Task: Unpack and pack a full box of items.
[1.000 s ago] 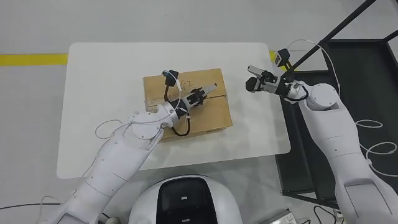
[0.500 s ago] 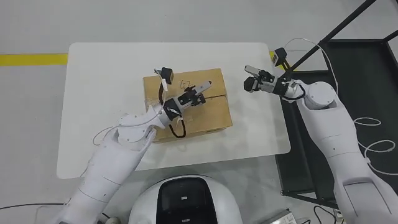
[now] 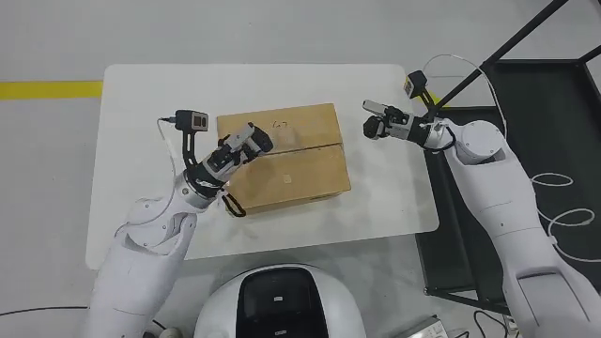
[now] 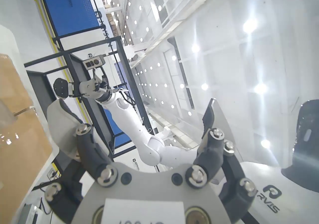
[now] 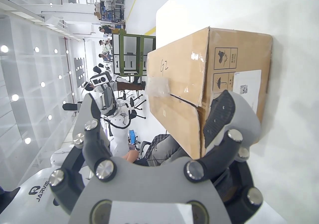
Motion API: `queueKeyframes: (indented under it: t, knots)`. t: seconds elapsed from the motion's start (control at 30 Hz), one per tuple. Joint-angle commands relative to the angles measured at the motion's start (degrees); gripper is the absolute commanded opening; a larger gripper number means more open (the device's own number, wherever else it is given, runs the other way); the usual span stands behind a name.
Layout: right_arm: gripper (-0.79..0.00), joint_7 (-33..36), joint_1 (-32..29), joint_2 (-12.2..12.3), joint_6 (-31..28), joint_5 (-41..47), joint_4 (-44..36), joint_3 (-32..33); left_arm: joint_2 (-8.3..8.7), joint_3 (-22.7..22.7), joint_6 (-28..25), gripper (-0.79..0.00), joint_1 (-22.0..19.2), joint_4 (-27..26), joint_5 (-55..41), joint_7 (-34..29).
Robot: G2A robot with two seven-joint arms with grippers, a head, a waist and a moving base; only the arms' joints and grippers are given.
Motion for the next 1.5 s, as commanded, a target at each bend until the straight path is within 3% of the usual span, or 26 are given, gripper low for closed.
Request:
queueKeyframes:
  t: [0.0, 0.37, 0.73, 1.27, 1.47]
  knots:
    - [0.000, 0.3, 0.2, -0.1, -0.4, -0.4, -0.5, -0.4, 0.22, -1.6, -0.1, 0.000, 1.5, -0.6, 0.1, 0.8]
    - [0.000, 3.2, 3.1, -1.0, -2.2, -0.8, -2.5, -4.3, 1.37, -12.3, -1.2, 0.000, 8.0, 0.8, -3.3, 4.7]
    - [0.000, 7.8, 10.2, -4.0, -2.2, 0.9, -3.5, -14.4, 1.97, -22.4, -0.5, 0.000, 13.2, 1.7, -6.9, 11.2]
    - [0.000, 9.1, 11.4, -4.6, -3.2, 2.0, -2.1, -15.6, 2.01, -23.2, 1.3, 0.000, 13.3, 2.4, -5.9, 12.2]
    - [0.000, 6.4, 12.8, -5.8, 0.2, 1.7, -4.9, -18.9, 2.01, -23.2, 1.3, 0.000, 13.3, 2.4, -5.9, 12.2]
